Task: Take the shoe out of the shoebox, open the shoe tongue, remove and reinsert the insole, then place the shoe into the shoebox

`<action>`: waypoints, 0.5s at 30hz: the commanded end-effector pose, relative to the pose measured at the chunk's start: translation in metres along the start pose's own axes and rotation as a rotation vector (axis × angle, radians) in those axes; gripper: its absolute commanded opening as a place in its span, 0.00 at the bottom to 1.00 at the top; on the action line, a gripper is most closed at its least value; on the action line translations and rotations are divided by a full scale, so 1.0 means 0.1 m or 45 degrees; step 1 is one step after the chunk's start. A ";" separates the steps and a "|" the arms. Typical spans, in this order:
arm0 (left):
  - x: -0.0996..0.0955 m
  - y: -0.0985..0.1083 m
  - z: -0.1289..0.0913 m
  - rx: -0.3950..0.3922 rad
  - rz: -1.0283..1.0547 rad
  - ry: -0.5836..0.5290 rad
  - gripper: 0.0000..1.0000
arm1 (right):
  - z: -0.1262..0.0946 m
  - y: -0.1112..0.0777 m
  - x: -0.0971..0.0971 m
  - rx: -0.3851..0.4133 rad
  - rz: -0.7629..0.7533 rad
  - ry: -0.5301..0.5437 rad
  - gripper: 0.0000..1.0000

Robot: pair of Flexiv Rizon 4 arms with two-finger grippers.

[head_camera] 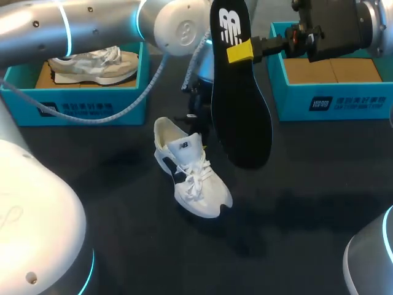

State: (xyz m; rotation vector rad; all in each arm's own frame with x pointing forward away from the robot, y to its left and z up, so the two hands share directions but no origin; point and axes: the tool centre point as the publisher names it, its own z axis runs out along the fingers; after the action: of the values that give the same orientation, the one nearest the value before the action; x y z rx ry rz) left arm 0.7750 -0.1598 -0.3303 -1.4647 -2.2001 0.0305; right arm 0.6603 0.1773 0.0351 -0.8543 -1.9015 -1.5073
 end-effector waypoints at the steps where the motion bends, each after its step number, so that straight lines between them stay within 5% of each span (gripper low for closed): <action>1: -0.07 0.03 0.02 -0.024 0.051 0.048 0.00 | 0.03 0.02 -0.01 0.005 0.002 -0.002 0.00; 15: -0.19 0.08 0.03 -0.178 0.265 0.113 0.00 | 0.03 0.02 -0.01 0.005 0.002 -0.002 0.00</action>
State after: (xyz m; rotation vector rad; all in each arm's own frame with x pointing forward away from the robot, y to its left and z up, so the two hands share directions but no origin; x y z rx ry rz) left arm 0.7860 -0.1689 -0.3442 -1.7258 -2.0190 -0.0989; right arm 0.6603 0.1773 0.0351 -0.8542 -1.9015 -1.5072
